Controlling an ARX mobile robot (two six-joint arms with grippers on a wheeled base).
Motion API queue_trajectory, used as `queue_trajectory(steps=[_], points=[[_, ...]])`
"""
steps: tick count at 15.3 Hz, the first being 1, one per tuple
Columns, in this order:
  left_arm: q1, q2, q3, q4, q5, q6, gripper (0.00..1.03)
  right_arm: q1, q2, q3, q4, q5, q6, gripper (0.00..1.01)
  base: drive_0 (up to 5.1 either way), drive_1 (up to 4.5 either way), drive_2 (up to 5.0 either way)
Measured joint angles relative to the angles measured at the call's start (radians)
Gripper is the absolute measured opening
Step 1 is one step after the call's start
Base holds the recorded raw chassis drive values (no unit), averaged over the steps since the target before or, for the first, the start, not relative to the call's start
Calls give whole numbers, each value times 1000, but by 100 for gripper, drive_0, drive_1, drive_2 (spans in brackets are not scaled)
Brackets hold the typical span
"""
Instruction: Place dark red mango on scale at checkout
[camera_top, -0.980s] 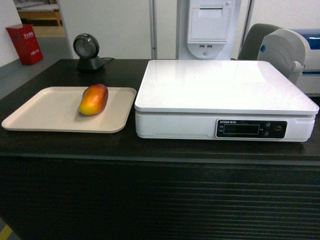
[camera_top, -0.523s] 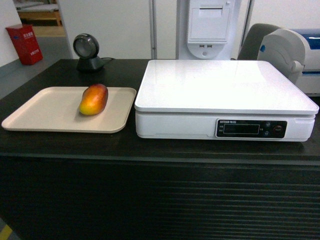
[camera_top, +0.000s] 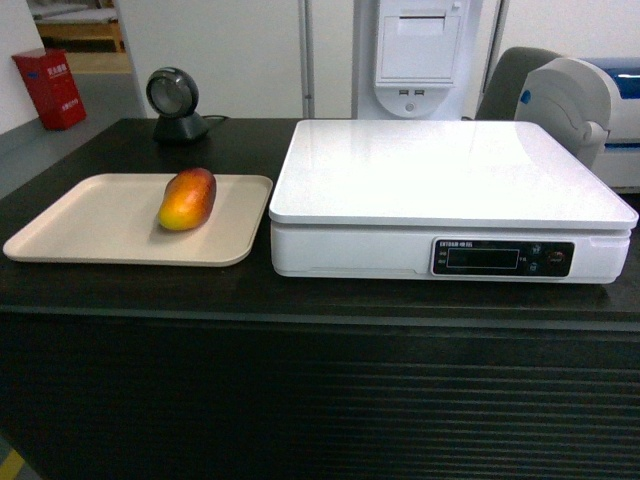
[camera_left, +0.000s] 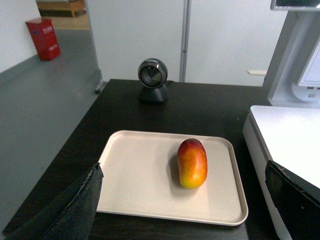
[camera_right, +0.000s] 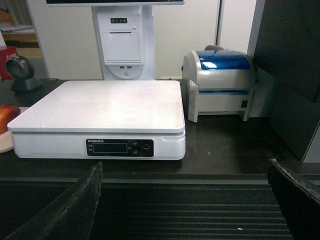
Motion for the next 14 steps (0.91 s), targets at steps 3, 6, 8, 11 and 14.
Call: queue_trajectory(steps=[3,6,8,11,14], points=[[59,353,250,-68,134,-5,98,0,0,0,0,0,0,98,0,0,0],[74,629,534,-178,199,-9,98,0,0,0,0,0,0,98,0,0,0],[69,787,715,-274,205,2,98,0,0,0,0,0,0,98,0,0,0],[60,1000,953,-395,172,22,98,0,0,0,0,0,0,98,0,0,0],[48,1102,1077,-473,161,30,98,0,0,0,0,0,0,98,0,0,0]])
